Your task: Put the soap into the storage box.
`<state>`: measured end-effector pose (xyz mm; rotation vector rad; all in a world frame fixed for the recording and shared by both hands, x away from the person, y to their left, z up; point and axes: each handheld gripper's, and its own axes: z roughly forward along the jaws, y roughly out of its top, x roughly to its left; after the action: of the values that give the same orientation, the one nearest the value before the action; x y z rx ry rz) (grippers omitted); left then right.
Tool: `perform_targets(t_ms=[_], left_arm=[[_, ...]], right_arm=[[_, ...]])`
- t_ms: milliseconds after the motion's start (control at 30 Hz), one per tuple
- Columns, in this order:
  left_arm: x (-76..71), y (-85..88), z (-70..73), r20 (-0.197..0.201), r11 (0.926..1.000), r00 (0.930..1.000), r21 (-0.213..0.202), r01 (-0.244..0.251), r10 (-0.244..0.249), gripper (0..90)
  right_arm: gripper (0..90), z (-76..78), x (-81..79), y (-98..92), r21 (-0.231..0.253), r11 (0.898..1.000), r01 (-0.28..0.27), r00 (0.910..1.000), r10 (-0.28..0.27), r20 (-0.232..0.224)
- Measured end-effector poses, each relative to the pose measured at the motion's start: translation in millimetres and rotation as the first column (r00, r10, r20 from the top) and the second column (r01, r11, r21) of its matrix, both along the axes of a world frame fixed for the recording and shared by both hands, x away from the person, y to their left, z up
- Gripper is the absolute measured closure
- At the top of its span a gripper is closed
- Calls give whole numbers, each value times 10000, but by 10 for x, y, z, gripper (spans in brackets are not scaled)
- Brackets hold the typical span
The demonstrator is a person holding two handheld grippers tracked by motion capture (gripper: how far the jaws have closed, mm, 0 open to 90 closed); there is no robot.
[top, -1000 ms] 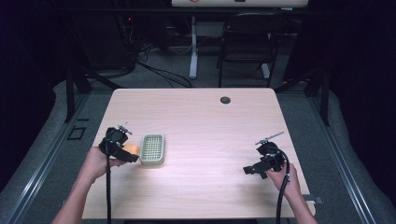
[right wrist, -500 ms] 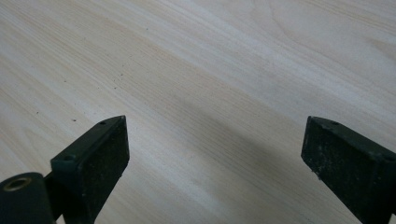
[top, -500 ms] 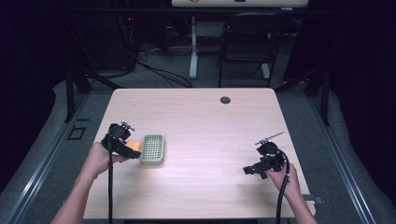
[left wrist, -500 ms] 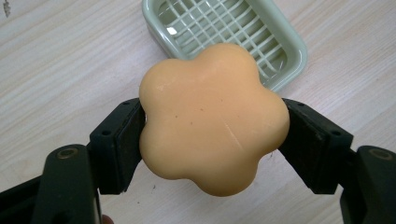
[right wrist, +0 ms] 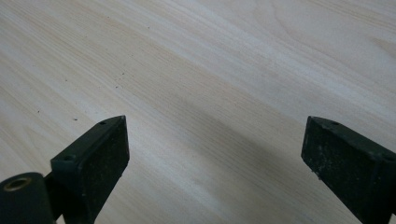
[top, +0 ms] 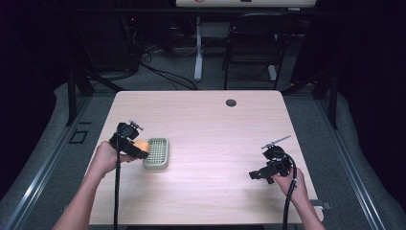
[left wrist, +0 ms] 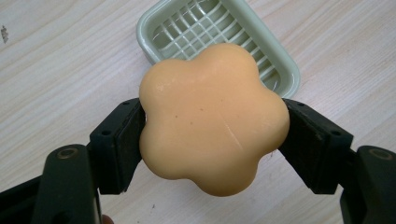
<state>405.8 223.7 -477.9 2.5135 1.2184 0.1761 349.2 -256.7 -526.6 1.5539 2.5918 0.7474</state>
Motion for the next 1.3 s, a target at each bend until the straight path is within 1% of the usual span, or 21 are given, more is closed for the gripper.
perform_targets(t_ms=[167, 367, 467, 533, 667, 700, 800, 1167, 1200, 1267, 1300], left_arm=[[40, -38, -6, -58, 10000, 10000, 26, 73, -72, 268], [84, -76, -18, -4, 10000, 10000, -45, 88, -88, 268], [108, -85, -18, 26, 9999, 9999, -11, 105, -105, 268], [121, -92, -20, -44, 9999, 9999, -45, 114, -114, 268], [149, -116, -47, -5, 9999, 9999, -36, 144, -144, 268], [159, -123, -56, -79, 9999, 9999, -49, 148, -149, 268], [172, -136, -68, -68, 9998, 9998, -71, 165, -166, 268], [234, -255, -155, -142, 9995, 9994, -34, 310, -311, 268], [236, -266, -167, -148, 9996, 9995, -99, 281, -283, 268], [245, -282, -187, -126, 9995, 9995, -82, 302, -303, 268], [254, -284, -194, -203, 9994, 9992, -82, 346, -348, 268]], right_arm=[[72, -2, -1, 0, 8, 10000, 2, 10000, -2, 0], [72, -8, -2, 6, 49, 10000, 38, 10000, -38, -2], [72, -9, -1, 7, 39, 10000, 32, 10000, -32, -14], [72, -9, -1, 7, 38, 10000, 31, 10000, -31, -12], [72, -10, -1, 7, 35, 10000, 36, 10000, -36, -18], [72, -10, -1, 7, 37, 10000, 33, 10000, -33, -29], [72, -11, -1, 7, 41, 10000, 31, 10000, -31, -31], [72, -13, -3, 9, 47, 10000, 6, 10000, -5, -63], [72, -12, -3, 8, 26, 10000, -21, 10000, 21, -94], [72, -12, -3, 8, 13, 10000, -36, 9999, 36, -107], [72, -15, -4, 11, 34, 10000, -11, 10000, 11, -96]])
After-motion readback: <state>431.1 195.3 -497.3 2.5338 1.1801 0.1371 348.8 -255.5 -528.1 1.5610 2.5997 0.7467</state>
